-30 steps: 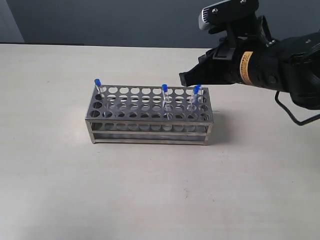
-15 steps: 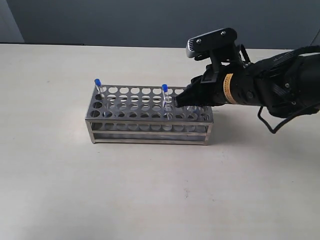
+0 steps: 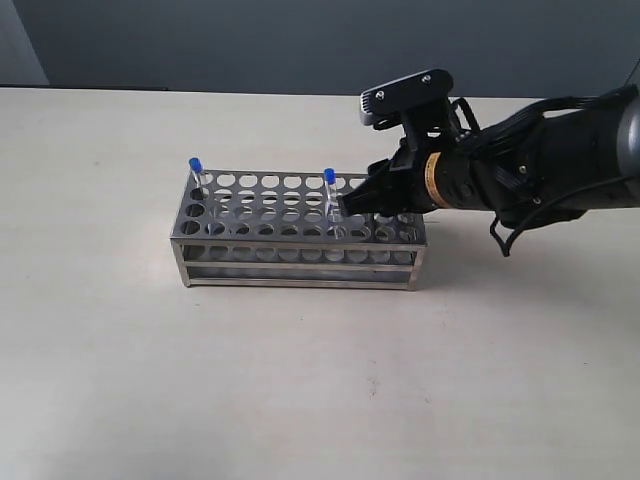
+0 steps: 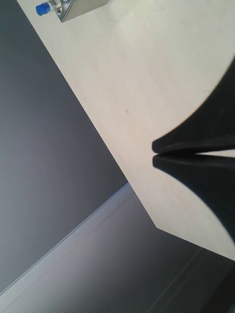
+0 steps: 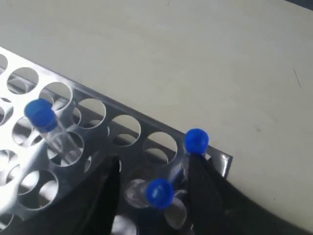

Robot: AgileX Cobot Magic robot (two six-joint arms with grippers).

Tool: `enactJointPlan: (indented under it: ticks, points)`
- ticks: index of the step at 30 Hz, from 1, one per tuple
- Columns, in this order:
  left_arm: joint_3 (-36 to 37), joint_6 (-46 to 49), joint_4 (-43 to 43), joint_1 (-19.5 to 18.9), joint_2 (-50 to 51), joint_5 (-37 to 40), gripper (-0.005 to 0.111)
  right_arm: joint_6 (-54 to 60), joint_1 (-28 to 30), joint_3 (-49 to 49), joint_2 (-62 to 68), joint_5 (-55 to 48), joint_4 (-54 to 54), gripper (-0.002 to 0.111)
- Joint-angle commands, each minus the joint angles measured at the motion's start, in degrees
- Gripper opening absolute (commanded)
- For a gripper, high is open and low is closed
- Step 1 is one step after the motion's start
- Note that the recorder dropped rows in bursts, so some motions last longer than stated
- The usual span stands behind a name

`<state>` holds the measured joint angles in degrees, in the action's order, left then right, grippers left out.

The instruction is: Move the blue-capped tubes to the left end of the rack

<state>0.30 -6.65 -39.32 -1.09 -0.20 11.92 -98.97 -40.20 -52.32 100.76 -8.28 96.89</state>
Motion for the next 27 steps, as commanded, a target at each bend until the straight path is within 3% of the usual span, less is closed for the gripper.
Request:
enactJointPlan:
  ticks: [1, 3, 4, 27]
  points:
    - [-0.3, -0.28, 0.04, 0.13, 0.2, -0.29, 0.001, -0.08, 0.19, -1.09, 1.65, -1.0, 0.3, 0.021]
    - [-0.3, -0.28, 0.04, 0.13, 0.2, -0.29, 0.001, -0.08, 0.19, -1.09, 1.82, -1.0, 0.02, 0.003]
    - [-0.3, -0.28, 0.04, 0.13, 0.2, -0.29, 0.001, -0.08, 0.19, -1.09, 1.82, -1.13, -0.12, 0.0]
    - [-0.3, -0.28, 0.04, 0.13, 0.2, -0.19, 0.001, -0.08, 0.19, -1.09, -9.88, 1.25, -1.13, 0.0]
